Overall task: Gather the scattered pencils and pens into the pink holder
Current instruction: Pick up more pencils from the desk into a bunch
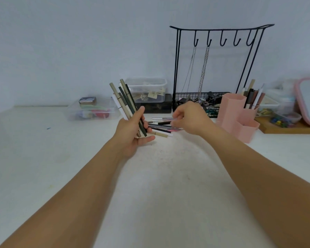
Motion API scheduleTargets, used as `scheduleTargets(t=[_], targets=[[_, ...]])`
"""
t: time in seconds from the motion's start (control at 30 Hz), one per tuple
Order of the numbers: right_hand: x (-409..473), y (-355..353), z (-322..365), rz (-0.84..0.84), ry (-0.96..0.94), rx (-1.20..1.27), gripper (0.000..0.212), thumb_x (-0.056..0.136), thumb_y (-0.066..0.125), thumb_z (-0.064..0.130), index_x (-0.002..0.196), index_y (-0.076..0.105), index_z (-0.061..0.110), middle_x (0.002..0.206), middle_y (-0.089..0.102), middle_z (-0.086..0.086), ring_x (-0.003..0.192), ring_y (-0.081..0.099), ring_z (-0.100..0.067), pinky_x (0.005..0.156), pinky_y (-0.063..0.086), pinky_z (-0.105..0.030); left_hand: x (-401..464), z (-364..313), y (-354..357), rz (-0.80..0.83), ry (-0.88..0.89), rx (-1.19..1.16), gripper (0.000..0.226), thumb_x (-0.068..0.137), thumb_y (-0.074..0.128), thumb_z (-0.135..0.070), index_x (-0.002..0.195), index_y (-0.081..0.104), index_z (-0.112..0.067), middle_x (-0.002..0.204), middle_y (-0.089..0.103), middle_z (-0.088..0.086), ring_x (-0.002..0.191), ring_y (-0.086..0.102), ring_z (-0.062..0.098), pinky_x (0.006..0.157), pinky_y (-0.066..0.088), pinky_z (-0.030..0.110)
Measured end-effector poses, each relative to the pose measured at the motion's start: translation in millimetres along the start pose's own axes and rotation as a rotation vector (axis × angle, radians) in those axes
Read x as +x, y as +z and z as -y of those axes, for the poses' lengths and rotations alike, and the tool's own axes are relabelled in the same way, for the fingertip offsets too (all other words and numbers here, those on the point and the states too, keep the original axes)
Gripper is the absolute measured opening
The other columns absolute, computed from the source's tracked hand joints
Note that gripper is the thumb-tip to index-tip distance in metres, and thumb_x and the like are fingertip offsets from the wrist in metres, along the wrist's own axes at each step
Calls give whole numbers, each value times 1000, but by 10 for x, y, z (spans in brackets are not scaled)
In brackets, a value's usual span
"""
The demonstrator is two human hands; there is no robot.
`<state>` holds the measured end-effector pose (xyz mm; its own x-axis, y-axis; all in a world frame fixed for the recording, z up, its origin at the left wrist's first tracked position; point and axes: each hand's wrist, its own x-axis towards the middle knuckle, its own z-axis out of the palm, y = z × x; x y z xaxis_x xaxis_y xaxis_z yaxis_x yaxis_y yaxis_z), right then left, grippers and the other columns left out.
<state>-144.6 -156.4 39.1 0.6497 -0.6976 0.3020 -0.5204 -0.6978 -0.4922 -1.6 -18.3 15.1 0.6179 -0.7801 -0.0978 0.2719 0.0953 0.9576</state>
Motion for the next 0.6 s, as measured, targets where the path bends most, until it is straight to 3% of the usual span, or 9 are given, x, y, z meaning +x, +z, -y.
scheduleTargets(t=[0.07,0.23,0.4,0.5,0.6], targets=[[-2,51,-62,64,25,-68,21,79,84,22,94,76,9,85,69,0,83,67,-21,80,54,-33,28,31,6,-37,-9,24,29,94,69,-41,78,60,-18,66,58,2,62,60,15,52,55,28],[6,243,-72,26,-8,-239,4,86,75,15,84,78,13,80,72,-6,75,69,-25,77,60,-39,108,85,-74,-131,18,71,26,89,77,-31,85,60,-12,63,56,3,53,54,13,39,41,21],[38,290,-101,66,-23,-317,10,89,69,9,81,74,12,78,69,-6,71,66,-25,75,60,-38,110,95,-66,-121,13,70,28,89,77,-35,91,61,-12,61,61,1,52,59,11,41,46,22],[45,204,-84,84,10,-162,18,89,71,8,73,71,16,74,67,-1,74,66,-20,75,56,-33,110,91,-58,-116,6,57,31,89,76,-40,87,63,-12,64,62,2,56,62,12,50,54,24],[-17,87,43,123,63,296,10,91,71,8,83,74,4,74,72,-8,74,72,-23,75,61,-32,110,94,-55,-64,-2,-3,31,91,74,-38,84,63,-9,65,59,5,62,62,16,64,60,31]])
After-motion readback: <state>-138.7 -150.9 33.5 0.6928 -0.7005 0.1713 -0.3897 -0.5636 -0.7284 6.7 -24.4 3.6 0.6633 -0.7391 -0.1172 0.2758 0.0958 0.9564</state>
